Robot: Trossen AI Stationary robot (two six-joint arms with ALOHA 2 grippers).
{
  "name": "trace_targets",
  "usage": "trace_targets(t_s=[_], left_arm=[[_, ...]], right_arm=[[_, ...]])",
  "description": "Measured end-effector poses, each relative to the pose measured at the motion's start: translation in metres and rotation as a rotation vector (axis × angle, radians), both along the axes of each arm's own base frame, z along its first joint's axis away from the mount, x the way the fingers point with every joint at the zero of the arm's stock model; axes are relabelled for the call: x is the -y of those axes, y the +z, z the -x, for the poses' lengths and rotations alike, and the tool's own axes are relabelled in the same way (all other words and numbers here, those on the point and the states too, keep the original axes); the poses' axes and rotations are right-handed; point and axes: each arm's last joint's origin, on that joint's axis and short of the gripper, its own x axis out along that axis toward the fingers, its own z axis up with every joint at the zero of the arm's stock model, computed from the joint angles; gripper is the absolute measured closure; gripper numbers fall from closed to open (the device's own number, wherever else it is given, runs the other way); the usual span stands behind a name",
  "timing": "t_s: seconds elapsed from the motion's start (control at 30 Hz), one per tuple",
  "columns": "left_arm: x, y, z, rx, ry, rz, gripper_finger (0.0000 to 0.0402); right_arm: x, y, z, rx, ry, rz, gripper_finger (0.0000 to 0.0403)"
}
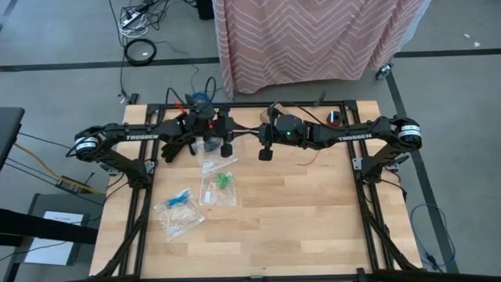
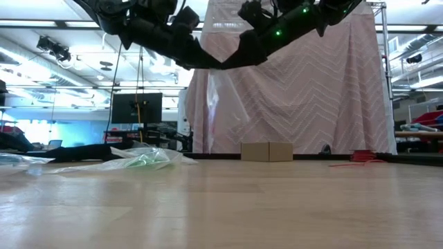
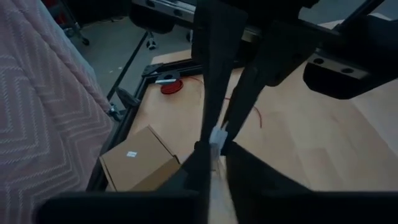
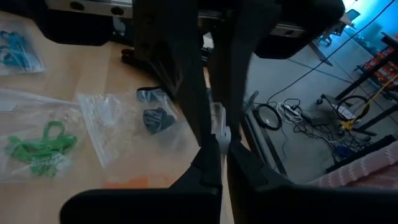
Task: Sort rubber bands
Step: Close the transparent zip bag
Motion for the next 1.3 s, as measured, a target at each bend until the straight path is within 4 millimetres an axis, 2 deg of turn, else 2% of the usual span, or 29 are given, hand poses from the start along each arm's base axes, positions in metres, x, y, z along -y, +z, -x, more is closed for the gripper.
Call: trace_targets(t_s=[0.07, 0.13, 0.6, 0.73, 0.87, 1.03, 1.17, 1.3], left_arm=[[0.0, 0.0, 0.0, -0.004, -0.004, 0.003, 0.0378], [0.0, -0.001, 0.0, -0.012, -0.005, 0.006, 0.0393], [0.003, 0.0, -0.001, -0.018, -0.008, 0.001, 0.04], [0.008, 0.013, -0.005, -0.07, -0.022, -0.039, 0.04], [0.012, 0.034, -0.009, -0.058, -0.009, -0.108, 0.0401], [0.014, 0.046, -0.011, -0.048, -0.036, -0.101, 0.0401], [0.015, 0.036, -0.008, -0.145, -0.034, -0.054, 0.0401], [0.015, 0.028, -0.006, -0.185, -0.027, -0.033, 0.0401]], right_arm=[[0.0, 0.0, 0.0, -0.001, -0.001, 0.0, 0.0403], [0.0, 0.0, 0.0, -0.005, 0.0, 0.001, 0.0403], [0.002, -0.005, 0.003, -0.076, 0.007, -0.016, 0.0403], [0.004, -0.007, 0.005, -0.099, 0.005, -0.023, 0.0401], [0.006, -0.016, 0.007, -0.158, 0.0, -0.028, 0.0398], [0.006, -0.017, 0.008, -0.172, -0.012, -0.06, 0.04], [0.006, -0.012, 0.009, -0.145, -0.019, -0.05, 0.0393], [0.006, -0.007, 0.007, -0.092, -0.006, -0.033, 0.0352]])
